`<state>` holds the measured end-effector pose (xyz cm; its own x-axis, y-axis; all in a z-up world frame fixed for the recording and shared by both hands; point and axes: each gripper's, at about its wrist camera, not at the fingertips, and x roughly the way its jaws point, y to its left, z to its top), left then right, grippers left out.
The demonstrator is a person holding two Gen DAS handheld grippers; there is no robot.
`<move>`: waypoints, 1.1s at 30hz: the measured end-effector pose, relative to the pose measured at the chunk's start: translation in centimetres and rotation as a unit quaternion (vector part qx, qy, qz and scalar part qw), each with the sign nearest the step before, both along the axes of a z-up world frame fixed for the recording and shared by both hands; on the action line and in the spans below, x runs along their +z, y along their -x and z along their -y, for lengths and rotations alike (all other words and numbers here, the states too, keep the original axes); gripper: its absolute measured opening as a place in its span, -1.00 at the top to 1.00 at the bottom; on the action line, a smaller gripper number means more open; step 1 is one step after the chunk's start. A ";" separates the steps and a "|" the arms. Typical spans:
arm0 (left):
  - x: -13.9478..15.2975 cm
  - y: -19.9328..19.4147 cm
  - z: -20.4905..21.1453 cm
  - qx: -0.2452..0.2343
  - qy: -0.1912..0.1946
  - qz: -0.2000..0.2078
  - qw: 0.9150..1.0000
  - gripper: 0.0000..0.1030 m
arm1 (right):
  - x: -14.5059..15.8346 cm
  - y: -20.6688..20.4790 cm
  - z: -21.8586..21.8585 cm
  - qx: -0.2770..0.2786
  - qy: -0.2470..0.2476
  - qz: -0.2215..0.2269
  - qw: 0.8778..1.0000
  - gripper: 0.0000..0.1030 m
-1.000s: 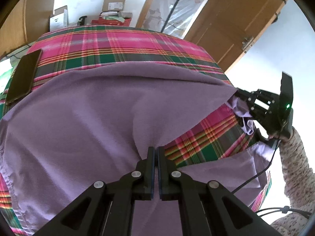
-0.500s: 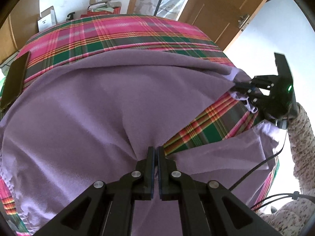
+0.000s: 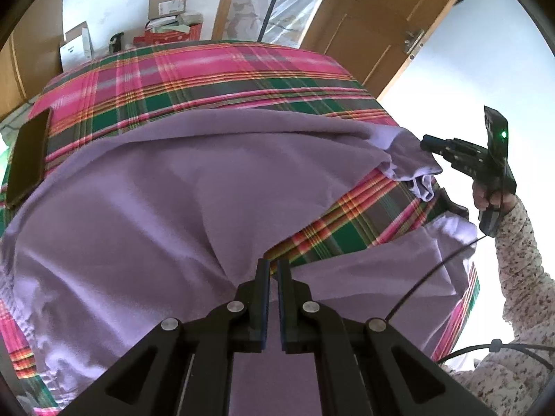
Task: Fold clothes
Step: 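Lift the fleece edge with the right gripper and pull it away from the left gripper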
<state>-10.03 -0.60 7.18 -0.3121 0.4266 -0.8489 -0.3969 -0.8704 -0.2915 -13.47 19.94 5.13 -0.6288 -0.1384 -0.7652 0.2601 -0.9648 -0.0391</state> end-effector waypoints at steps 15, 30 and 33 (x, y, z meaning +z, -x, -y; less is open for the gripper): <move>-0.4 7.4 -1.3 0.039 0.013 0.000 0.999 0.83 | -2.8 -0.2 -5.5 -0.106 0.139 0.060 0.983 -0.01; -2.2 14.2 -3.9 -0.003 0.148 -0.063 0.987 0.56 | -2.2 2.7 -3.7 -0.095 0.065 0.026 0.993 0.77; -2.8 14.4 -4.9 -0.027 0.155 -0.068 0.985 0.56 | -1.5 3.8 -4.0 -0.102 0.047 0.013 0.994 0.77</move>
